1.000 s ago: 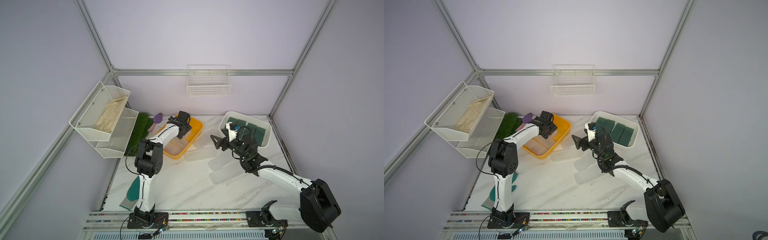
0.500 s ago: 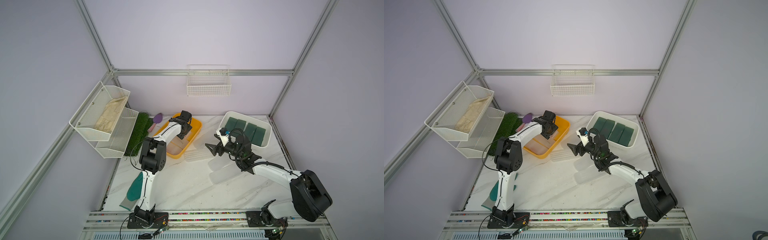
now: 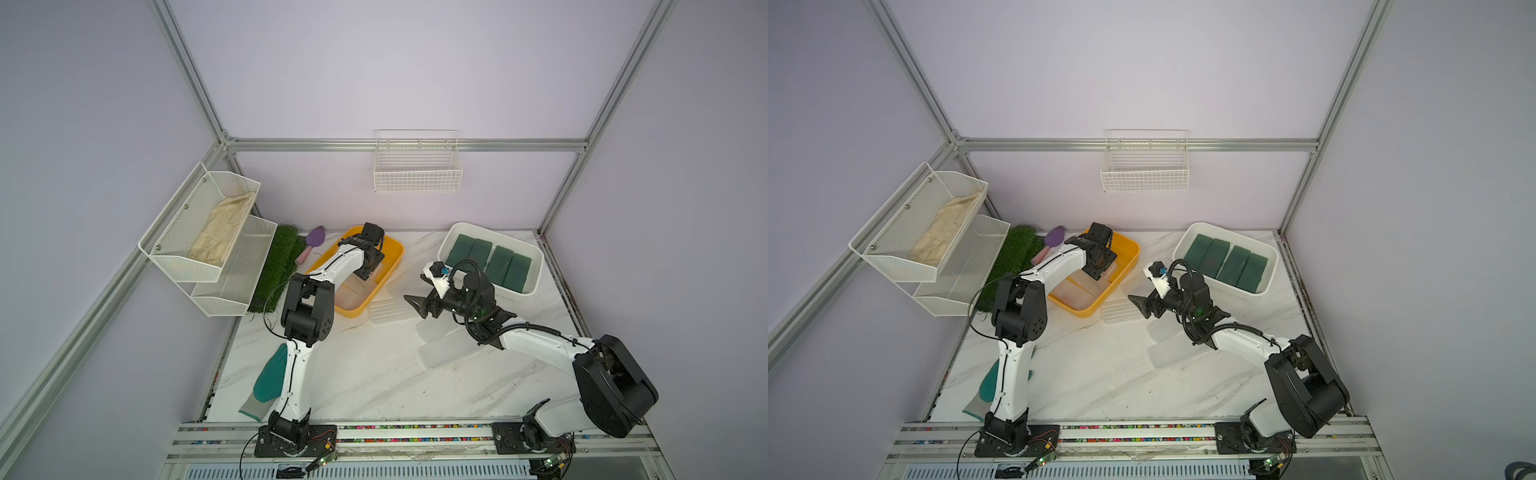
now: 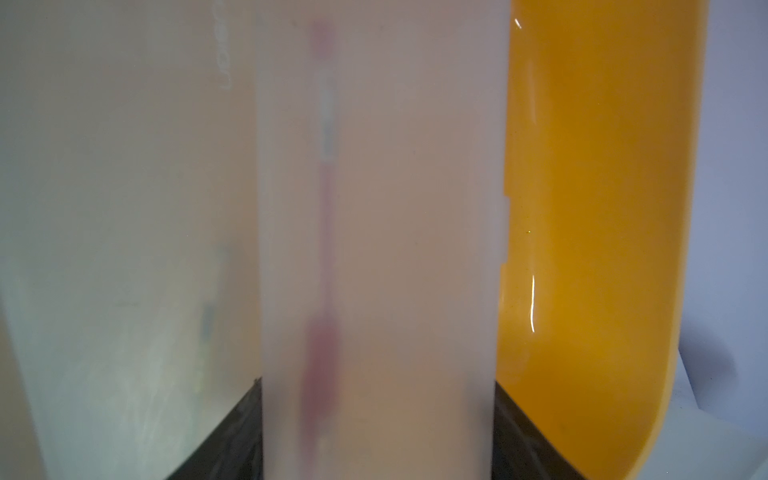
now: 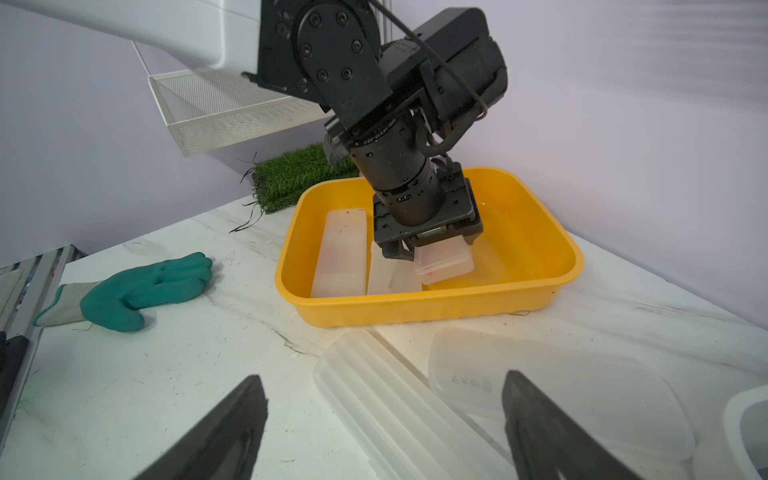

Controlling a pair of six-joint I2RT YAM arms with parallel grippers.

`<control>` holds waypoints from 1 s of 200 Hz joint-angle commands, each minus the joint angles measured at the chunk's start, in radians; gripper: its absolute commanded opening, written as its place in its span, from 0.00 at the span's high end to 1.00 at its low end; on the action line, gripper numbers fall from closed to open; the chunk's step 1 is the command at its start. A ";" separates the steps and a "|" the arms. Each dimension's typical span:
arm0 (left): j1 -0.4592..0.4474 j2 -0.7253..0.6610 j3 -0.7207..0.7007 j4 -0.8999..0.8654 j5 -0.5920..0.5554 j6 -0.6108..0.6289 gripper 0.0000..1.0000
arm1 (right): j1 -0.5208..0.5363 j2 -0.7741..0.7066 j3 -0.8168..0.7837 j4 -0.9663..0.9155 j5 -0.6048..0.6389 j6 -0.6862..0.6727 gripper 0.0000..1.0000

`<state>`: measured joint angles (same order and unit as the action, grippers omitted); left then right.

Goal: Place the pencil cases by color into the storage box
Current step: Place the pencil case at the storage box.

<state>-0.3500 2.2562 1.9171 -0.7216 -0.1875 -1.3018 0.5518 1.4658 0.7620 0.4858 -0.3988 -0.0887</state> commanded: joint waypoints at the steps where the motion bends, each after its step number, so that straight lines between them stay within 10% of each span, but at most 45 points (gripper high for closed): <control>1: 0.002 0.007 0.062 -0.002 -0.030 -0.027 0.32 | 0.008 0.014 0.034 -0.008 0.003 -0.022 0.10; 100: 0.002 -0.035 0.044 -0.002 -0.047 -0.015 0.14 | 0.013 0.030 0.042 -0.012 0.005 -0.011 0.10; 200: 0.036 -0.321 -0.103 0.170 0.051 0.388 0.11 | 0.013 0.014 0.140 -0.132 0.192 0.112 0.09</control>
<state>-0.3420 2.0754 1.9022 -0.6651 -0.1967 -1.0718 0.5583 1.4899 0.8501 0.4034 -0.3069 -0.0334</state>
